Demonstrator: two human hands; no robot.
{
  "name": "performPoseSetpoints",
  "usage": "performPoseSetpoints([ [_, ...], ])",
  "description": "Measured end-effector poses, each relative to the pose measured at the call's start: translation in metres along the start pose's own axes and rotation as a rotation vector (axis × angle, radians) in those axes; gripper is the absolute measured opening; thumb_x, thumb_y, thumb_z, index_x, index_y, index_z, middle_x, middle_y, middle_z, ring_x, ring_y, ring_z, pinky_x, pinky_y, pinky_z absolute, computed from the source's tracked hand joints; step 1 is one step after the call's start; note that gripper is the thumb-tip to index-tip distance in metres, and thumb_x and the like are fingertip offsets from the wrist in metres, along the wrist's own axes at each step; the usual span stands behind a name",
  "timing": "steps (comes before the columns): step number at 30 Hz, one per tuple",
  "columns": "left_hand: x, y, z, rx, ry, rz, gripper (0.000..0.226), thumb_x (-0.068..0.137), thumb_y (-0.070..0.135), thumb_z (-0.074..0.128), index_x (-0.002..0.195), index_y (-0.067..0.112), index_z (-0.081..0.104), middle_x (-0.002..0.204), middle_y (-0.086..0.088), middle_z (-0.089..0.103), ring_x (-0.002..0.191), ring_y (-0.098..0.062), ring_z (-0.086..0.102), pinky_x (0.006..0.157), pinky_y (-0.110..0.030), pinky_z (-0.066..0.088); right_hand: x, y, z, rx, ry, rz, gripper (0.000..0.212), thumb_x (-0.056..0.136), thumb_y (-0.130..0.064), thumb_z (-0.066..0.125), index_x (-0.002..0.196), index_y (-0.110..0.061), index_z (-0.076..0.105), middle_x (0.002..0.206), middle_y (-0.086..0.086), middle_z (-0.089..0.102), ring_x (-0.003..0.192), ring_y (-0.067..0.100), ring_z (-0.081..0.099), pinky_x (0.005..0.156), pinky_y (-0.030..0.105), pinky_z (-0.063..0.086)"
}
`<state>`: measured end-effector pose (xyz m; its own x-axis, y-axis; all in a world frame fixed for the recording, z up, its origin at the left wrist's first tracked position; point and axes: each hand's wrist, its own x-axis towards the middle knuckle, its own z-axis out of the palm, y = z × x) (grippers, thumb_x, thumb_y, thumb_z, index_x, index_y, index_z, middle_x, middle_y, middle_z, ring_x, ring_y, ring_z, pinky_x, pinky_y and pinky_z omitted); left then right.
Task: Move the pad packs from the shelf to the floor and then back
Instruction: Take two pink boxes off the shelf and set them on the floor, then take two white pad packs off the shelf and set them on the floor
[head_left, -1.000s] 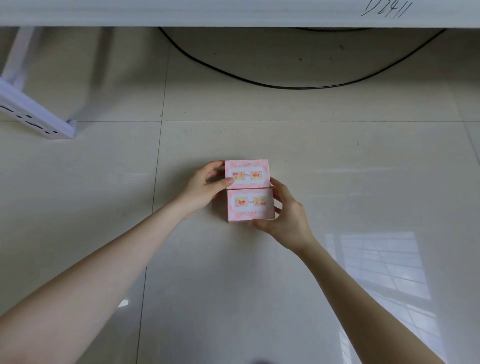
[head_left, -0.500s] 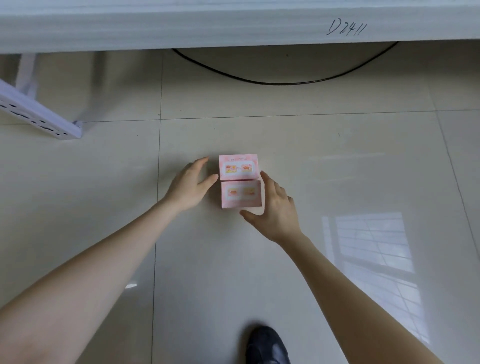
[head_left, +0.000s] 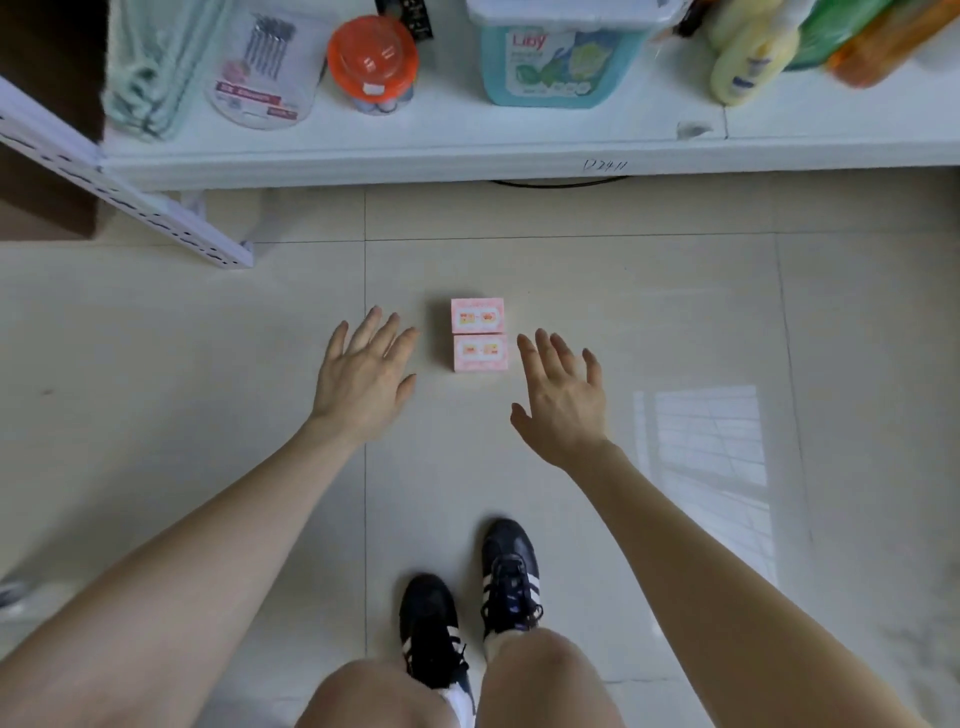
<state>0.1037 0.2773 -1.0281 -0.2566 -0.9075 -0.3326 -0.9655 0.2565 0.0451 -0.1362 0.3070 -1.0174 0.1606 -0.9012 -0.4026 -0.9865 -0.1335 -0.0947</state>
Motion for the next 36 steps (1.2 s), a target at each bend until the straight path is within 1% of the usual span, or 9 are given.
performPoseSetpoints([
  [3, -0.033, 0.009, -0.05, 0.041, -0.038, -0.016, 0.059, 0.097, 0.042, 0.045, 0.15, 0.022, 0.029, 0.161, -0.002, 0.023, 0.15, -0.021, 0.01, 0.117, -0.047, 0.007, -0.029, -0.004, -0.051, -0.039, -0.004, -0.019, 0.08, 0.093, -0.038, 0.049, 0.154, -0.015, 0.002, 0.162, 0.009, 0.009, 0.149, 0.022, 0.007, 0.117, 0.049, 0.004],
  [6, -0.068, 0.017, -0.107, 0.045, -0.039, -0.03, 0.061, 0.096, 0.042, 0.045, 0.151, 0.022, 0.028, 0.161, -0.003, 0.022, 0.15, -0.022, 0.01, 0.117, -0.048, 0.006, -0.06, -0.007, -0.107, -0.061, 0.006, -0.036, 0.08, 0.094, -0.038, 0.048, 0.154, -0.015, 0.001, 0.162, 0.009, 0.008, 0.149, 0.023, 0.007, 0.118, 0.049, 0.002],
  [13, -0.131, 0.035, -0.242, 0.072, 0.014, -0.028, 0.062, 0.098, 0.043, 0.04, 0.153, 0.025, 0.019, 0.163, 0.0, 0.015, 0.151, -0.019, 0.005, 0.119, -0.047, 0.003, -0.126, -0.017, -0.236, -0.067, 0.104, -0.009, 0.078, 0.093, -0.037, 0.048, 0.154, -0.014, 0.005, 0.161, 0.008, 0.014, 0.149, 0.023, 0.01, 0.117, 0.049, 0.006],
  [19, -0.191, 0.044, -0.342, 0.07, 0.143, 0.0, 0.062, 0.097, 0.042, 0.043, 0.152, 0.023, 0.022, 0.162, -0.002, 0.018, 0.15, -0.02, 0.008, 0.119, -0.047, 0.005, -0.196, -0.041, -0.329, -0.053, 0.245, 0.026, 0.078, 0.093, -0.043, 0.048, 0.153, -0.015, 0.008, 0.16, 0.006, 0.019, 0.148, 0.022, 0.014, 0.117, 0.048, 0.011],
  [25, -0.241, 0.052, -0.428, 0.1, 0.265, 0.015, 0.064, 0.097, 0.044, 0.042, 0.153, 0.022, 0.02, 0.162, -0.004, 0.015, 0.151, -0.022, 0.005, 0.12, -0.049, 0.002, -0.255, -0.063, -0.407, -0.074, 0.345, 0.017, 0.08, 0.093, -0.044, 0.048, 0.154, -0.015, 0.005, 0.161, 0.007, 0.014, 0.149, 0.023, 0.011, 0.118, 0.049, 0.009],
  [31, -0.267, 0.066, -0.516, 0.117, 0.411, 0.014, 0.065, 0.098, 0.045, 0.041, 0.154, 0.023, 0.016, 0.163, -0.005, 0.012, 0.151, -0.022, 0.004, 0.119, -0.05, 0.0, -0.295, -0.07, -0.491, -0.097, 0.485, 0.004, 0.08, 0.093, -0.044, 0.048, 0.154, -0.016, 0.003, 0.162, 0.006, 0.01, 0.149, 0.023, 0.007, 0.118, 0.05, 0.007],
  [36, -0.279, 0.082, -0.59, 0.143, 0.562, 0.008, 0.067, 0.098, 0.049, 0.036, 0.155, 0.025, 0.011, 0.164, -0.003, 0.006, 0.151, -0.022, 0.0, 0.119, -0.05, -0.003, -0.32, -0.06, -0.564, -0.123, 0.638, -0.009, 0.078, 0.094, -0.047, 0.044, 0.154, -0.016, 0.005, 0.162, 0.007, 0.012, 0.149, 0.023, 0.009, 0.118, 0.05, 0.009],
])
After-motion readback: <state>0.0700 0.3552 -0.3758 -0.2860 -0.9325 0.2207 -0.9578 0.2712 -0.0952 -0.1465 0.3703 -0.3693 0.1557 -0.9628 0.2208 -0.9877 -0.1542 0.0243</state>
